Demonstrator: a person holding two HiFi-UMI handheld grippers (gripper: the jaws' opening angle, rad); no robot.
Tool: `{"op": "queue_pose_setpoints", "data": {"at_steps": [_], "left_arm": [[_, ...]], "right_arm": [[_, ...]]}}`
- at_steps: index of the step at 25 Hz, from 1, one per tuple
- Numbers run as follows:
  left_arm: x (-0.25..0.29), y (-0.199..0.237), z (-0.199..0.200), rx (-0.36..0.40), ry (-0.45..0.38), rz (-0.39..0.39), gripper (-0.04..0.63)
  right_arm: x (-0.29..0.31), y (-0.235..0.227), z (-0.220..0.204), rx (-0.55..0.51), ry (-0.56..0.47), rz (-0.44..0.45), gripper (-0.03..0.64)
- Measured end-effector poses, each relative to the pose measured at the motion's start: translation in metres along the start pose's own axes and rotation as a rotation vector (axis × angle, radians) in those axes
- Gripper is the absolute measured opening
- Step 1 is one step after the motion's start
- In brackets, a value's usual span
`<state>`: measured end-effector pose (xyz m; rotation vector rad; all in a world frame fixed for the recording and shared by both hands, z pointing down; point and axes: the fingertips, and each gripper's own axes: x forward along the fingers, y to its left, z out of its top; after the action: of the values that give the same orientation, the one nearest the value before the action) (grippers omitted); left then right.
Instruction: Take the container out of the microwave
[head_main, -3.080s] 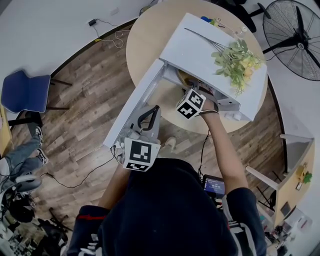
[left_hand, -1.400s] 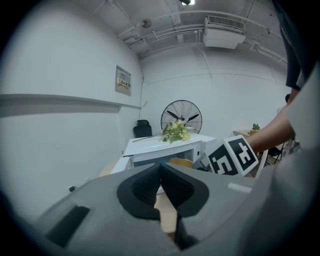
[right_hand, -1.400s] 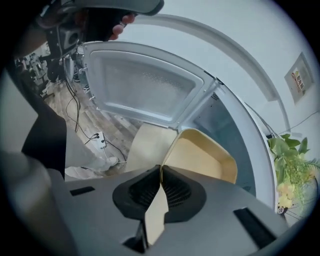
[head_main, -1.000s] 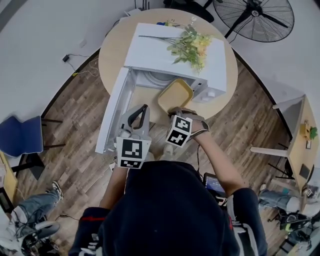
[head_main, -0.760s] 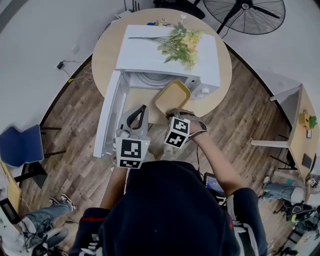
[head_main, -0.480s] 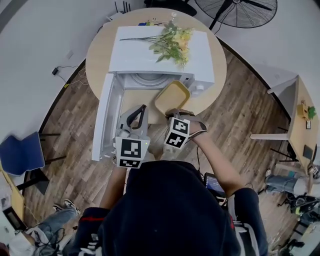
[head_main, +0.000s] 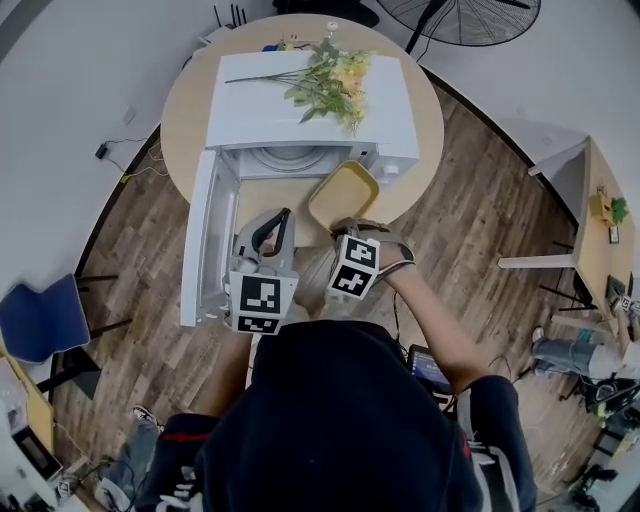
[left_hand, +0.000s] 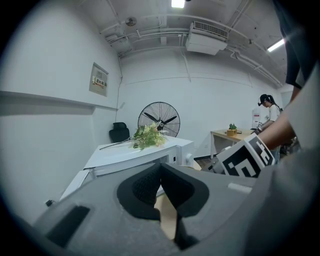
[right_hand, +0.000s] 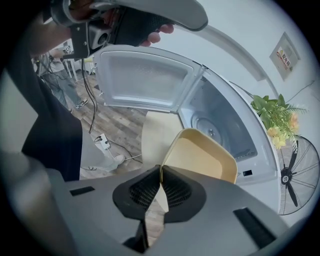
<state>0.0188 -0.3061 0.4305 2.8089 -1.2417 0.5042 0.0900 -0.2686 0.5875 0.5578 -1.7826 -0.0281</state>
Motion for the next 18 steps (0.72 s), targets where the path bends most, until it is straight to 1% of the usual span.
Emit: {"op": "queue_pose_setpoints", "data": {"at_steps": [18], "left_arm": [[0.0032,-0.0015,-0.0003,-0.007,0.000,0.001,0.014]], "right_arm": [[0.0014,0.0029,-0.0003,-0.002,-0.002,0.025,0.018]]}}
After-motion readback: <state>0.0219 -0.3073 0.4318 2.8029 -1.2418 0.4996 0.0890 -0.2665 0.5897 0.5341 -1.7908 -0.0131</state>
